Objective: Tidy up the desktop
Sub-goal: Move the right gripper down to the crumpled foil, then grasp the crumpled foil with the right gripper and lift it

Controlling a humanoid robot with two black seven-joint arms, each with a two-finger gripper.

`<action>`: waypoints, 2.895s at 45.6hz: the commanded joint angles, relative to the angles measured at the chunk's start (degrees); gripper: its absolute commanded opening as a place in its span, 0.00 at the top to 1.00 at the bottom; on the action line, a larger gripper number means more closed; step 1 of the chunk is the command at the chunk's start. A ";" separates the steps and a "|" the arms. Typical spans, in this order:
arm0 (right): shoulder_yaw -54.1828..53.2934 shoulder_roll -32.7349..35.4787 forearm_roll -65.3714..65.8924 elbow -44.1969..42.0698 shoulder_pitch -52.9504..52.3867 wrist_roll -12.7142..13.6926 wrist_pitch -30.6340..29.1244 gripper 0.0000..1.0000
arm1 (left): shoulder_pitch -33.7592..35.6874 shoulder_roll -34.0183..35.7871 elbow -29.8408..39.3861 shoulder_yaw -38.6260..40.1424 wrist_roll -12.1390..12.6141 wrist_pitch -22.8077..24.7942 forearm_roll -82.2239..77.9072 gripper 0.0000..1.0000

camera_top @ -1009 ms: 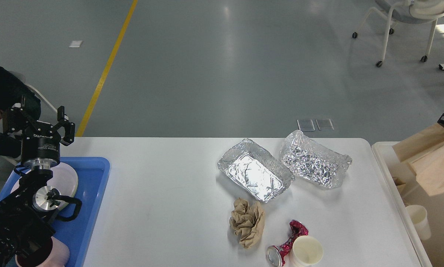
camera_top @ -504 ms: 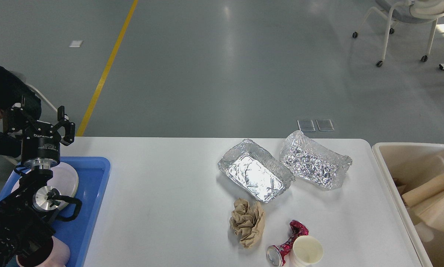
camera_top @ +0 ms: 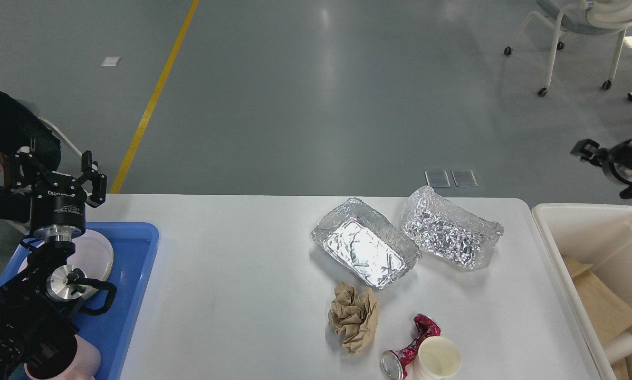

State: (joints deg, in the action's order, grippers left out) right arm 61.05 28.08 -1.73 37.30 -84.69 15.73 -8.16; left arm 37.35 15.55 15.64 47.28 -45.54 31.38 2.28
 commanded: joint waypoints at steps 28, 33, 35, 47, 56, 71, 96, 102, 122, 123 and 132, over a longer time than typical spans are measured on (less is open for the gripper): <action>0.13 0.22 -4.33 29.41 -42.31 -0.26 -36.14 0.00 | 0.00 0.00 0.00 0.00 0.01 0.00 0.01 0.03; 0.56 0.31 -4.34 28.97 -41.01 -0.26 -35.09 0.00 | 0.00 0.00 0.00 0.00 -0.07 0.00 0.01 0.03; 0.65 0.31 -4.25 28.71 -37.50 -0.26 -34.65 0.00 | 0.00 0.00 0.00 0.00 0.01 0.00 0.01 0.03; -4.87 0.40 -4.51 22.47 -12.10 -0.18 -24.54 0.00 | 0.00 0.00 0.00 0.00 -0.07 0.00 0.01 0.03; -12.61 0.05 -4.42 15.45 1.09 -0.17 -23.40 0.00 | 0.00 0.00 0.00 0.00 -0.07 0.00 0.01 0.03; -17.10 -5.04 -4.42 -0.91 15.42 -0.18 -18.84 0.00 | 0.00 0.00 0.00 0.00 -0.07 0.00 0.01 0.03; -18.68 -9.62 -4.33 -2.14 20.44 -0.26 -2.83 0.00 | 0.00 0.00 0.00 0.00 -0.07 0.00 0.01 0.03; -19.30 -10.23 -4.33 -2.06 20.53 -0.26 -2.66 0.00 | 0.00 0.00 0.00 0.00 0.01 0.00 0.01 0.03; -18.68 -11.99 -3.19 -1.44 23.07 -0.35 1.56 0.31 | 0.00 0.00 0.00 0.00 0.01 0.00 0.01 0.03; -18.51 -12.17 -3.19 -1.53 23.16 -0.26 1.74 0.35 | 0.00 0.00 0.00 0.00 0.01 0.00 0.01 0.03; -17.98 -12.17 -1.00 -1.88 23.25 -0.26 4.20 0.47 | 0.00 0.00 0.00 0.00 0.01 0.00 0.01 0.03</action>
State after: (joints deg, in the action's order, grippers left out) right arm 42.92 15.93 -4.15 35.48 -61.47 15.39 -4.70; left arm 37.35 15.56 15.64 47.29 -45.53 31.38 2.28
